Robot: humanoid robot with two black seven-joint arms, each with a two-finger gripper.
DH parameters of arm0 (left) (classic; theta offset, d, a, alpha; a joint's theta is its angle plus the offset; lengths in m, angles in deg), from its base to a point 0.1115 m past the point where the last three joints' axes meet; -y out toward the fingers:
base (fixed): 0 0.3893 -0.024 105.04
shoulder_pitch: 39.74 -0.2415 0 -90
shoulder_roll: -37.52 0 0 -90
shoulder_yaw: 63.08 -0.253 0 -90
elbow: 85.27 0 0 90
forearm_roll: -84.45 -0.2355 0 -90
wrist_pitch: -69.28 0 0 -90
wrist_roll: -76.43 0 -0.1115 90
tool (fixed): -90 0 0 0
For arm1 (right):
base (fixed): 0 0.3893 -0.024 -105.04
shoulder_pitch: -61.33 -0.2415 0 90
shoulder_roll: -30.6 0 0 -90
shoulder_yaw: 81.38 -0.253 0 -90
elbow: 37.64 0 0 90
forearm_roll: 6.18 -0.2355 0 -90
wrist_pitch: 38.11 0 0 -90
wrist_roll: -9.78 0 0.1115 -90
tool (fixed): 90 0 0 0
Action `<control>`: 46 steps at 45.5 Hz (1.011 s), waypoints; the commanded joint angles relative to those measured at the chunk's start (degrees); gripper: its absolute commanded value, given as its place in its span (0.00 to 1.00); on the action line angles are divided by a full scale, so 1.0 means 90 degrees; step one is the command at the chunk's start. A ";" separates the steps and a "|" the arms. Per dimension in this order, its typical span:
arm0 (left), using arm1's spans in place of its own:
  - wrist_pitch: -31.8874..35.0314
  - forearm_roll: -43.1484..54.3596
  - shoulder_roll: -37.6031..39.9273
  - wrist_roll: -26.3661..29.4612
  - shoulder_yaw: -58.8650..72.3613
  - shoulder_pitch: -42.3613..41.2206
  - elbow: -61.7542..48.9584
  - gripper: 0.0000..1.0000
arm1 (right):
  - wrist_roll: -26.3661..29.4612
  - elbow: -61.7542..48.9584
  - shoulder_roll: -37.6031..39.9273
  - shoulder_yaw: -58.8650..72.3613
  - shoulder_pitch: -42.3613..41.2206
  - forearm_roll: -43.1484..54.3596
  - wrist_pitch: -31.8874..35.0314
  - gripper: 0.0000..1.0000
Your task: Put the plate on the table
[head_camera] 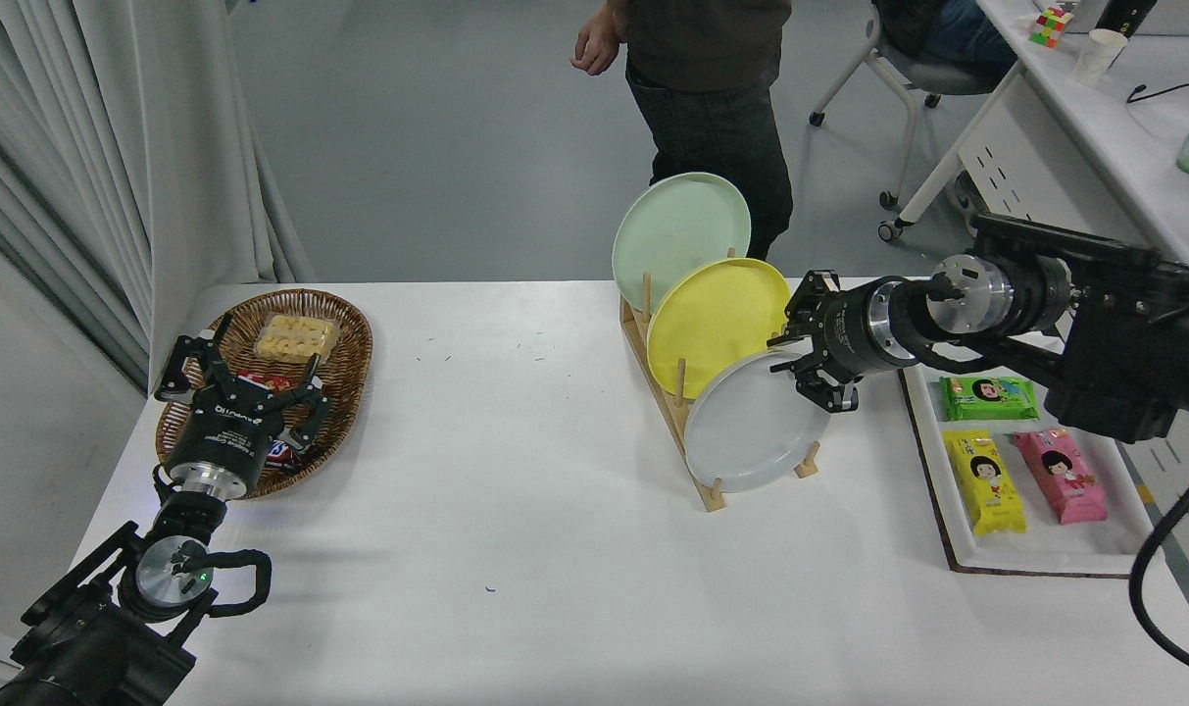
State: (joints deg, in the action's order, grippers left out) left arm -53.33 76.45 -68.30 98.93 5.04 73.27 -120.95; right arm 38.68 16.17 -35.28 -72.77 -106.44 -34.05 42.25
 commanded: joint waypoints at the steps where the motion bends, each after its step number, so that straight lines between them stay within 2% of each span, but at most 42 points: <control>1: 0.0000 0.0000 0.0000 0.0000 0.0000 0.0002 0.0000 0.98 | 0.0021 -0.0012 -0.0014 -0.0029 -0.0001 0.0011 -0.0004 0.26; 46: 0.0000 0.0000 0.0000 0.0000 0.0000 0.0002 0.0000 0.98 | 0.0021 -0.0041 -0.0082 -0.0059 -0.0001 0.0031 -0.0043 0.14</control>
State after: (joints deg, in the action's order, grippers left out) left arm -53.33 76.45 -68.30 98.93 5.04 73.27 -120.96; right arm 38.87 15.90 -35.80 -73.33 -106.46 -33.79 41.95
